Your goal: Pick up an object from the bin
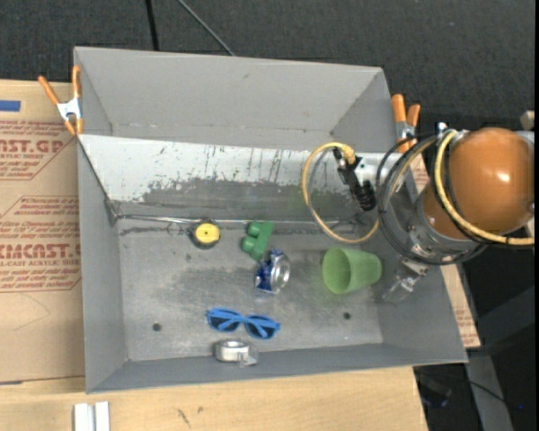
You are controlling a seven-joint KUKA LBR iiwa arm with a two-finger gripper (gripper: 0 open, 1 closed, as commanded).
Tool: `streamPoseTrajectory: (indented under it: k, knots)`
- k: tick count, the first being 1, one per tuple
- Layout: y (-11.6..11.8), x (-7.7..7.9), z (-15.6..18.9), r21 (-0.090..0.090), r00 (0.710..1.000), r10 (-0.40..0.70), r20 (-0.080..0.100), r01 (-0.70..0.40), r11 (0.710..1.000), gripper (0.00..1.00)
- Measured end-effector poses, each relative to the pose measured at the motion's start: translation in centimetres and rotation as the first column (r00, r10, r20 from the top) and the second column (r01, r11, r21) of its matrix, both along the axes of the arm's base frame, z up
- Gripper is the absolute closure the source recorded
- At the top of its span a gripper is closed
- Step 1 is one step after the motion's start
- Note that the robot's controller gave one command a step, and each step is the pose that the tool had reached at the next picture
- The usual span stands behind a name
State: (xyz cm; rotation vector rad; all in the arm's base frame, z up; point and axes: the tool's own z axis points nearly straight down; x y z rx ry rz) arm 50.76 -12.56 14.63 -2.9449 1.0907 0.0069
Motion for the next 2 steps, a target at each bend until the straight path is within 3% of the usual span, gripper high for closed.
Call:
streamPoseTrajectory:
  k: [1, 2]
  knots:
    - [-2.86, 4.90, 0.47, 0.000, 0.958, 0.285, 0.004, -0.285, 0.958, 1.00]
    - [-2.73, 4.83, 0.46, 0.002, 0.958, 0.286, 0.003, -0.286, 0.958, 0.00]
